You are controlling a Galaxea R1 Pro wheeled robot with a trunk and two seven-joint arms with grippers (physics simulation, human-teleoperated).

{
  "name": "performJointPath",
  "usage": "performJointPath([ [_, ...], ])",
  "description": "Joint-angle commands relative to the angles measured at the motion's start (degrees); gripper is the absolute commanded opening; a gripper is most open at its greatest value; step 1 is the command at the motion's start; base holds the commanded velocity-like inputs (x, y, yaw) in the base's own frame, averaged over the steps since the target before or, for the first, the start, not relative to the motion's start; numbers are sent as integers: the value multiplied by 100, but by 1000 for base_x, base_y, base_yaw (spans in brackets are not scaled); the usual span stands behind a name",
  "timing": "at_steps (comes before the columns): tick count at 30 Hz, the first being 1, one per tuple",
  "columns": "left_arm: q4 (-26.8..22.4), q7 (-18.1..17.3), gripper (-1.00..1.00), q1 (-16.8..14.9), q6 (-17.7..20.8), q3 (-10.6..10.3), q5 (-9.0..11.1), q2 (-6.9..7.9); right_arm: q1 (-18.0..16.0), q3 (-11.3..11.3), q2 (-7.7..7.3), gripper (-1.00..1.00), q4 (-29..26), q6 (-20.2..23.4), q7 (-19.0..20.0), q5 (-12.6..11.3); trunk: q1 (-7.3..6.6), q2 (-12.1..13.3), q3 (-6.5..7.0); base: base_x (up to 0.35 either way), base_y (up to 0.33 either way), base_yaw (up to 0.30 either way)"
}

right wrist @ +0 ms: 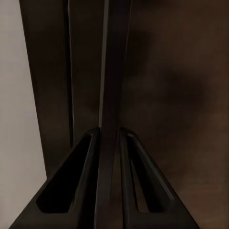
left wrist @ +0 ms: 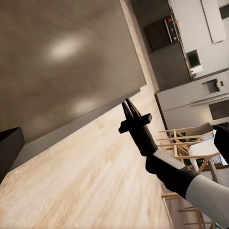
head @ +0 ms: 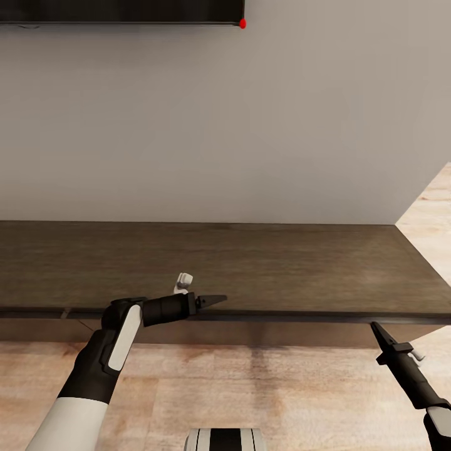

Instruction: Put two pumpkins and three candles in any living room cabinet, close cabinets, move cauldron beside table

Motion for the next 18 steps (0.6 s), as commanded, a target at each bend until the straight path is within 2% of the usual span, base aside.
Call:
performJointPath([
  [1, 2, -20, 100, -4, 20, 2, -10, -2, -6, -5, 1, -100, 10, 8, 12, 26, -1, -1, -4, 0, 0, 0],
  [12, 2, -19, 100, -4, 20, 2, -10, -2, -6, -5, 1, -100, 10, 8, 12, 26, -1, -1, -4, -4, 0, 0],
  [18, 2, -21, 100, -4, 20, 2, -10, -2, -6, -5, 1, -100, 10, 8, 12, 26, -1, -1, -4, -197, 0, 0],
])
